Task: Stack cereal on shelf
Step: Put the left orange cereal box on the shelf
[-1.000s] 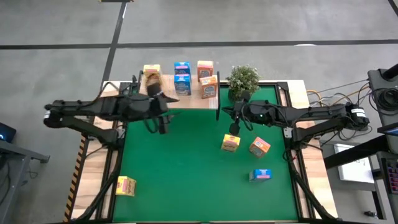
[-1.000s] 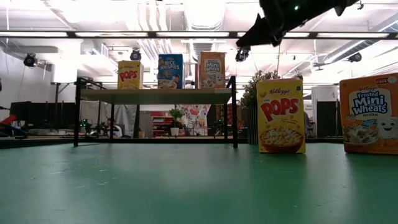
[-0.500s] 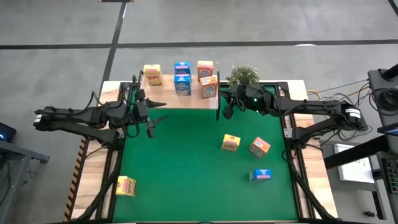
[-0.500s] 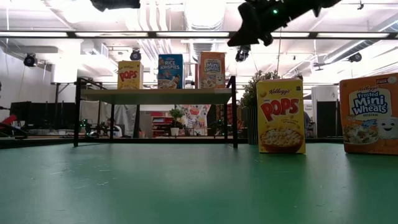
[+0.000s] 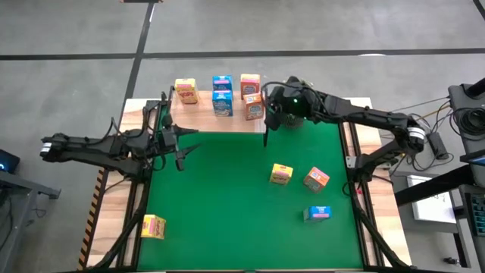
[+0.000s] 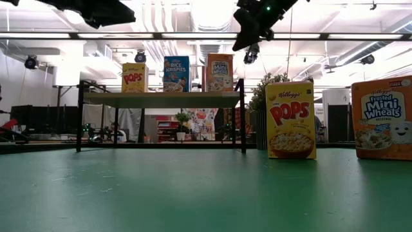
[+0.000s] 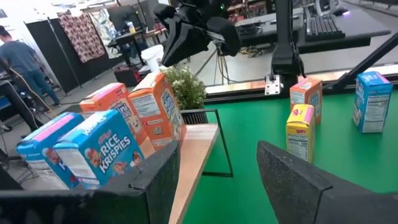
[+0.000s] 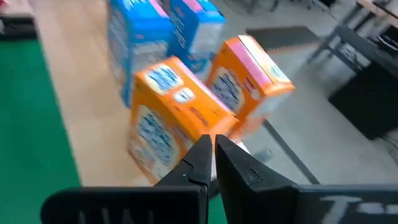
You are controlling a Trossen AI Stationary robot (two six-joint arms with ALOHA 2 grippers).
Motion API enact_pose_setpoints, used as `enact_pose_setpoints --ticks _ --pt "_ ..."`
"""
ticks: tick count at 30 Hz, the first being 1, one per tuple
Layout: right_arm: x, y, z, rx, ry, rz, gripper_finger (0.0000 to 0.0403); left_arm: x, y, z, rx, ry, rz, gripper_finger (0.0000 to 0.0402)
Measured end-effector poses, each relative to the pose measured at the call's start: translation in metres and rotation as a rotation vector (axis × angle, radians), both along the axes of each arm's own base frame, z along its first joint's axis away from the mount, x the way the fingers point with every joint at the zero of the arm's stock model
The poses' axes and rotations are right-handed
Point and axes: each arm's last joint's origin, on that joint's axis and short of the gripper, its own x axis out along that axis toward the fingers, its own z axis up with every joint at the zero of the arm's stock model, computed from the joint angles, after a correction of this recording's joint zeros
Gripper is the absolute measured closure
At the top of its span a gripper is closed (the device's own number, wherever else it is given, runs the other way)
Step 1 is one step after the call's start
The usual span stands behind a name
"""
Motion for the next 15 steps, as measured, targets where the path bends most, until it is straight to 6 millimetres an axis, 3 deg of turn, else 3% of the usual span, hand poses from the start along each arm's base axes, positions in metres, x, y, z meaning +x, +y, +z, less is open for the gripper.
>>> enact_pose_setpoints --ticks 5,15 --pt "0.002 -0.006 0.003 -0.018 0.084 -0.088 0.0391 -0.004 0.0 -0.012 -0.038 0.001 0.004 0.0205" --pt "0.004 -0.006 -0.009 0.034 0.094 -0.097 0.039 -0.009 0.001 -0.028 -0.065 0.018 0.008 0.0205"
